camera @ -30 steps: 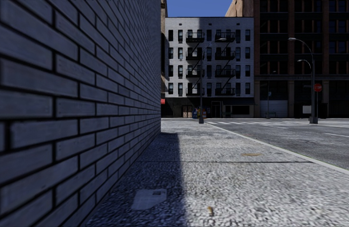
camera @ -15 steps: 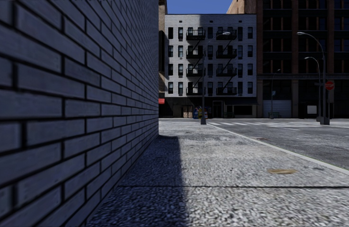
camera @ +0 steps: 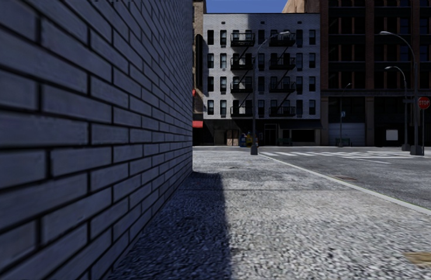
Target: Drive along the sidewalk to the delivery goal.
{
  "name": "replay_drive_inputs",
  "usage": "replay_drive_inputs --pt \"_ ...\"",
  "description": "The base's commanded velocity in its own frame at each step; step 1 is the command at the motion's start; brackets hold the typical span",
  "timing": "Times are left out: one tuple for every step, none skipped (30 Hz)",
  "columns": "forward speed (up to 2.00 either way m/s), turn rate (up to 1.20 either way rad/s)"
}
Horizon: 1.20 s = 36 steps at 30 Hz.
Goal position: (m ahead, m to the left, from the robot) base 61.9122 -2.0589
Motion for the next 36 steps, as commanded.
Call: replay_drive_inputs --pt "2.00 0.00" --pt "2.00 0.00" --pt "2.00 0.00" --pt "2.00 0.00" --pt "2.00 0.00" --pt "2.00 0.00" --pt "2.00 0.00" --pt "2.00 0.00" --pt "2.00 0.00" --pt "2.00 0.00" --pt "2.00 0.00" --pt "2.00 0.00" --pt "2.00 0.00" --pt "2.00 0.00" --pt "2.00 0.00" --pt "2.00 0.00" --pt "2.00 0.00" --pt "2.00 0.00" --pt "2.00 0.00" --pt "2.00 0.00" --pt "2.00 0.00" --pt "2.00 0.00" --pt "2.00 0.00" --pt "2.00 0.00" --pt "2.00 -0.50" --pt "2.00 -0.99" --pt "2.00 -0.99" --pt "2.00 -1.14" --pt "2.00 -1.18" --pt "2.00 0.00" --pt "2.00 0.00" --pt "2.00 0.00" --pt "2.00 0.00" --pt "2.00 0.00" --pt "2.00 0.00" --pt "2.00 0.00"
